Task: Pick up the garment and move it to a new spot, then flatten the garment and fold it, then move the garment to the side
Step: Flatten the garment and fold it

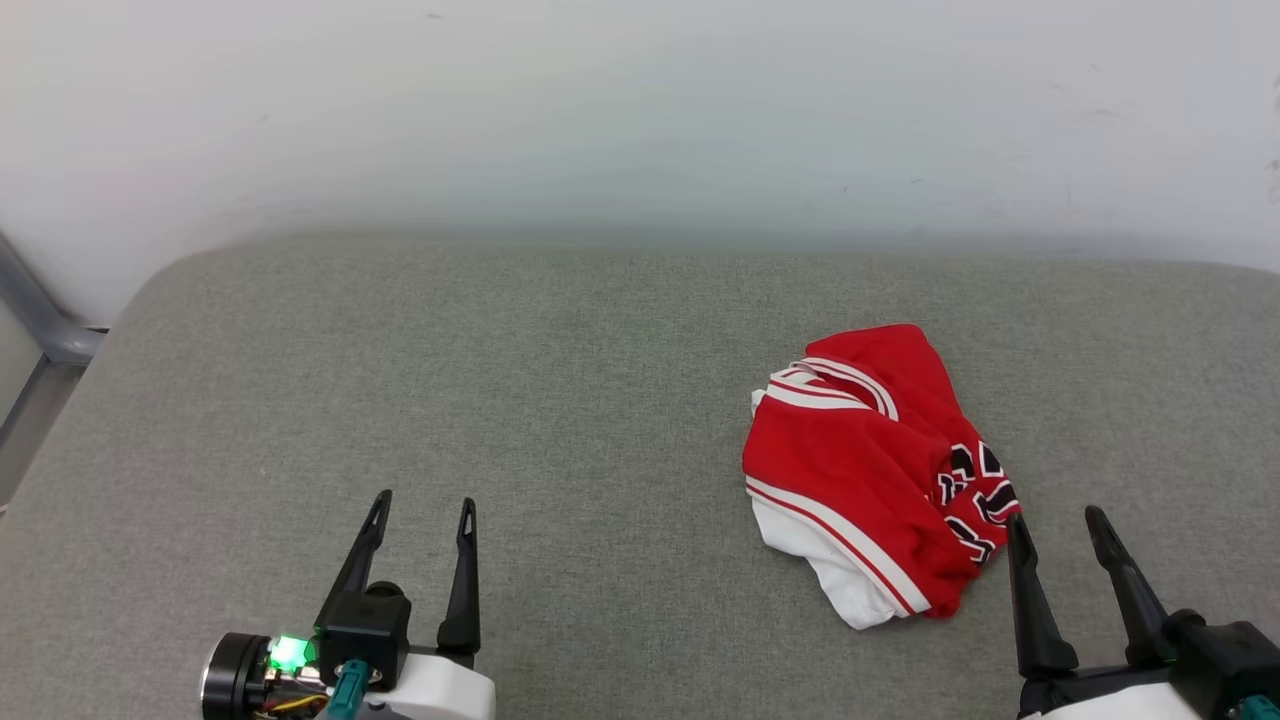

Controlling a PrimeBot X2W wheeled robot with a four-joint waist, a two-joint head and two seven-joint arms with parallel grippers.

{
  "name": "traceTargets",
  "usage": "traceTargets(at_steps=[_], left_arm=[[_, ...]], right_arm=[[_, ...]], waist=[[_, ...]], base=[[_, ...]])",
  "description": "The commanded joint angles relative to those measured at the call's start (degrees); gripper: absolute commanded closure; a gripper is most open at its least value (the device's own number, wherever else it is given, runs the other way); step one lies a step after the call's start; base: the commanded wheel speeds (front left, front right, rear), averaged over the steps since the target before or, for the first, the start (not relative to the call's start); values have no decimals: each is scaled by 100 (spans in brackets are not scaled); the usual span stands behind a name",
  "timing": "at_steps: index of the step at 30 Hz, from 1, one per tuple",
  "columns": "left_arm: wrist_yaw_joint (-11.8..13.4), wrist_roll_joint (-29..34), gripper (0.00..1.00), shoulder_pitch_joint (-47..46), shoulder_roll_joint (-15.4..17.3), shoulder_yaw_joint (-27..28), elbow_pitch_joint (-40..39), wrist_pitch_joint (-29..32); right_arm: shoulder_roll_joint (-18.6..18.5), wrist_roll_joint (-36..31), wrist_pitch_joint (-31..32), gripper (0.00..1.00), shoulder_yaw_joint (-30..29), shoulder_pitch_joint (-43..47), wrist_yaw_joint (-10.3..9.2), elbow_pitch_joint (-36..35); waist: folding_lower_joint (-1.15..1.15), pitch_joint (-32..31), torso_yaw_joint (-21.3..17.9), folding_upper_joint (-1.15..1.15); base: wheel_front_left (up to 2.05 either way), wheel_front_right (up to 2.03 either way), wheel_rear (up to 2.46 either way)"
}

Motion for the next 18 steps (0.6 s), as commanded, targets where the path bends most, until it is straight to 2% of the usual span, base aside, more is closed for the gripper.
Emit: traceTargets(at_steps=[1,18], left_arm=[[-60,70,0,82,-46,63,21,-15],[-585,544,0,210,-454,602,225,-15]], right_arm=[[7,47,-14,0,1,73,-6,36],[8,98,-14,0,-16,63,-6,147]], waist=[[0,-8,-1,0],[0,-3,-14,0]], base=[[0,0,0],[0,0,0]])
